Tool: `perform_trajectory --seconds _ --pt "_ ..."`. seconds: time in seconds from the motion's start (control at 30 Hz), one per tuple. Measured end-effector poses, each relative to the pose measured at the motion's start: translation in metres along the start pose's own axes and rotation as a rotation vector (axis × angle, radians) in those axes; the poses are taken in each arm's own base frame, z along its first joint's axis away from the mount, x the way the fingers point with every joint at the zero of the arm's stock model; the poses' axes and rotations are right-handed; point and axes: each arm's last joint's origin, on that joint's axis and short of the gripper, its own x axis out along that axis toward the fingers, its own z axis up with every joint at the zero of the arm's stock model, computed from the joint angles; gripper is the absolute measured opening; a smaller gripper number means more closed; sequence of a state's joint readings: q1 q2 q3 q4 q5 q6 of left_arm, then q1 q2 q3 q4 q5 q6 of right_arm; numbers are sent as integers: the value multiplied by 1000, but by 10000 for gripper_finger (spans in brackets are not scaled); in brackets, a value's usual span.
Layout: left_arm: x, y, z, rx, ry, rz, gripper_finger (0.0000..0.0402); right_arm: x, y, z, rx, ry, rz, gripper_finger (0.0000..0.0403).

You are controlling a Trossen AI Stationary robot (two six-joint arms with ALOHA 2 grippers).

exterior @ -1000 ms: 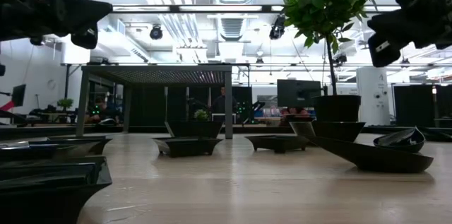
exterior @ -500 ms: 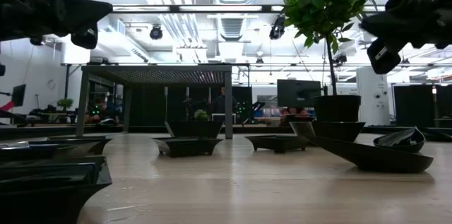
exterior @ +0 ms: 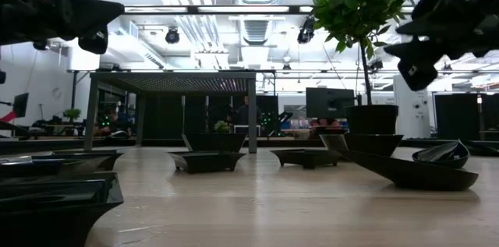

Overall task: Pick & Place Mini shaped plates
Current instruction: Put the distorted square plate on the shelf

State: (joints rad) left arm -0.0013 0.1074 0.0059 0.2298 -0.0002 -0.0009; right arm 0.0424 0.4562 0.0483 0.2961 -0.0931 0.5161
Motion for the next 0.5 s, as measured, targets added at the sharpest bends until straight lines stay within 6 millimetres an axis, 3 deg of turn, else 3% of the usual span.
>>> perform_trajectory --seconds 0.23,0.5 --pt "0 0 0 0 0 0 0 12 11 21 -83 -1 -13 157" --pt "0 0 0 0 0 1 0 35 16 31 -128 99 -51 145"
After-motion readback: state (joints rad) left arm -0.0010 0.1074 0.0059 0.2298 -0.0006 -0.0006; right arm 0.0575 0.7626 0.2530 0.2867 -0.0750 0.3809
